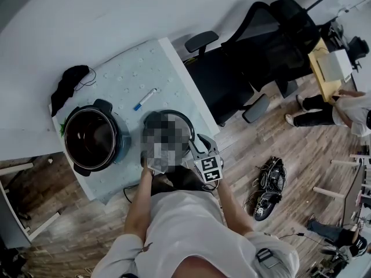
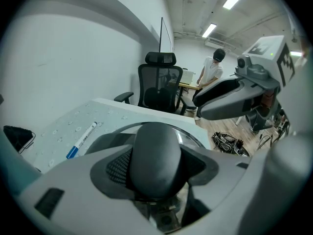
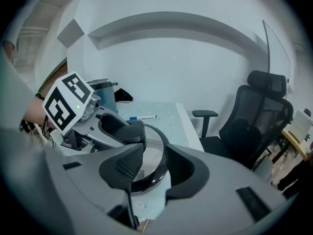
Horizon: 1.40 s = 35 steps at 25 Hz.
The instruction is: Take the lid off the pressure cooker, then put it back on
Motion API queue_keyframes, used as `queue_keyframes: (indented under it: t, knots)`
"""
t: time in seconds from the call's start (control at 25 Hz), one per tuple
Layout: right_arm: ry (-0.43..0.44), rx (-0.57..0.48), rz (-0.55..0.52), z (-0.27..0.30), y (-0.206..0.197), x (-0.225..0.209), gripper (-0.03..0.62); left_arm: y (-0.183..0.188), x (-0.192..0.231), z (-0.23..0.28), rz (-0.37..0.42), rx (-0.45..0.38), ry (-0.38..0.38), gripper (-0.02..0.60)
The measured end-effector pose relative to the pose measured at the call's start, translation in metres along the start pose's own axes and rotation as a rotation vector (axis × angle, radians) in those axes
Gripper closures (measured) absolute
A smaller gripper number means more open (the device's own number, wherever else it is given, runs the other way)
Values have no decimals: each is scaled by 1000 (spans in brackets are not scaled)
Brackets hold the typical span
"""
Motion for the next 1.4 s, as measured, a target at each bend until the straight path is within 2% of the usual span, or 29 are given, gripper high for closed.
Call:
queue_keyframes:
  t: [0.28,0.44,0.88,1.4]
  knots:
    - [-15,-1,13,-3,2,7,447,-1,2,0,-21,3,2,300]
    - [-30,-7,18,-6,3,10,447,-1,1,-6,-42,22,-21,242]
    - [-69,0,54,-15,-1,24,446,-8,-1,-36,-61,7,-32,245]
    - [-72,4,68,-9,0,23,447,2,2,-6,-28,43,-69,249]
Point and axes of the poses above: the fingertips, and each gripper's own axes: z forward along the fingers, x to its left, y out of its top, the point moved 2 cm from there along -z, backward along the fingers, and after that the axes turned 2 degrees about -z, right-handed, at the moved point
